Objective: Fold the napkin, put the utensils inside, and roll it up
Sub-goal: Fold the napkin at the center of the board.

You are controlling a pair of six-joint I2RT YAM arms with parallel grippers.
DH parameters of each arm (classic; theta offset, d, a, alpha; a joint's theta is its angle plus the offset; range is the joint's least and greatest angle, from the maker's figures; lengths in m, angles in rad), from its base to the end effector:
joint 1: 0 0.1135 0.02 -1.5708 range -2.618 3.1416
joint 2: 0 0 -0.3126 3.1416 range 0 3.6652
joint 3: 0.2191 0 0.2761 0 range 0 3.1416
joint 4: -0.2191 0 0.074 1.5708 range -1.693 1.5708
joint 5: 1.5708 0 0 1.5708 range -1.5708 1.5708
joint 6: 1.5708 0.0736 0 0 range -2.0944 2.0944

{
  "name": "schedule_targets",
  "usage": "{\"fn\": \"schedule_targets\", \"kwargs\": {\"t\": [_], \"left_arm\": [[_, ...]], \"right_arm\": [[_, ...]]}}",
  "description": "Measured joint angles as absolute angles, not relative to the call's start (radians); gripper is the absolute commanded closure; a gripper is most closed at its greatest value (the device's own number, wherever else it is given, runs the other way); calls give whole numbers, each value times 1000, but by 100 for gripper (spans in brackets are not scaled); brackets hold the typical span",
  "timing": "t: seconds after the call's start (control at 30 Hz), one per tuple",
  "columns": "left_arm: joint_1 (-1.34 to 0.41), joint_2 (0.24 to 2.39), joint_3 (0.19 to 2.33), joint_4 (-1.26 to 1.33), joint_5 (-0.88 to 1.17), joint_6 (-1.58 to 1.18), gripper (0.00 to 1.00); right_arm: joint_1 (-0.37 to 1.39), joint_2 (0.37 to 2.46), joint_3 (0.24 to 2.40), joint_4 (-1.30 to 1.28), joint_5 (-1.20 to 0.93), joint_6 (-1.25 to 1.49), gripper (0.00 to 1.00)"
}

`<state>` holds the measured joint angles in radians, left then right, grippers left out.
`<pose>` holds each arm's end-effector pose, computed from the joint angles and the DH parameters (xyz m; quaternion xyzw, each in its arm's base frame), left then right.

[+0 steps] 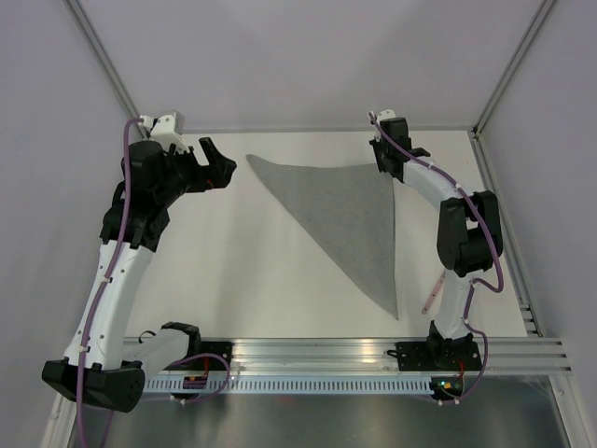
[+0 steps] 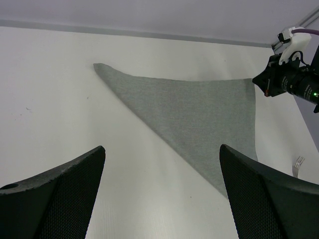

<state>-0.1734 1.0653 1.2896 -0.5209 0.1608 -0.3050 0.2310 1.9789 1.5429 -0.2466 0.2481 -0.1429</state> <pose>0.2524 -0.0562 0.4626 -0.0050 0.8026 -0.2032 0.5608 0.5166 0.1029 0.2493 -0.1143 0.8903 -0.0929 0.4309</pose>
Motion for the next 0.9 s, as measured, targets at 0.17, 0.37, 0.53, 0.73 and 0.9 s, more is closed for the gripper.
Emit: {"fn": "schedule_targets", "kwargs": {"t": [0.17,0.37,0.53,0.73,0.9], "left_arm": [[-173,1065,1289,-521,161,-305,0],[-173,1065,1288,-521,161,-305,0],[-173,1066,1285,-521,161,-305,0],[-173,1066,1285,-520,161,-305,0],[-173,1066,1264,-505,164,-307,0]], "right_arm": [[224,1979,1543,-247,245,-143,99],[212,1980,1543,-247,242,-143,100],[207,1993,1543,-247,242,-143,100],[207,2041,1546,-253,239,-131,58],[207,2060,1566,-276,238,-138,40]]}}
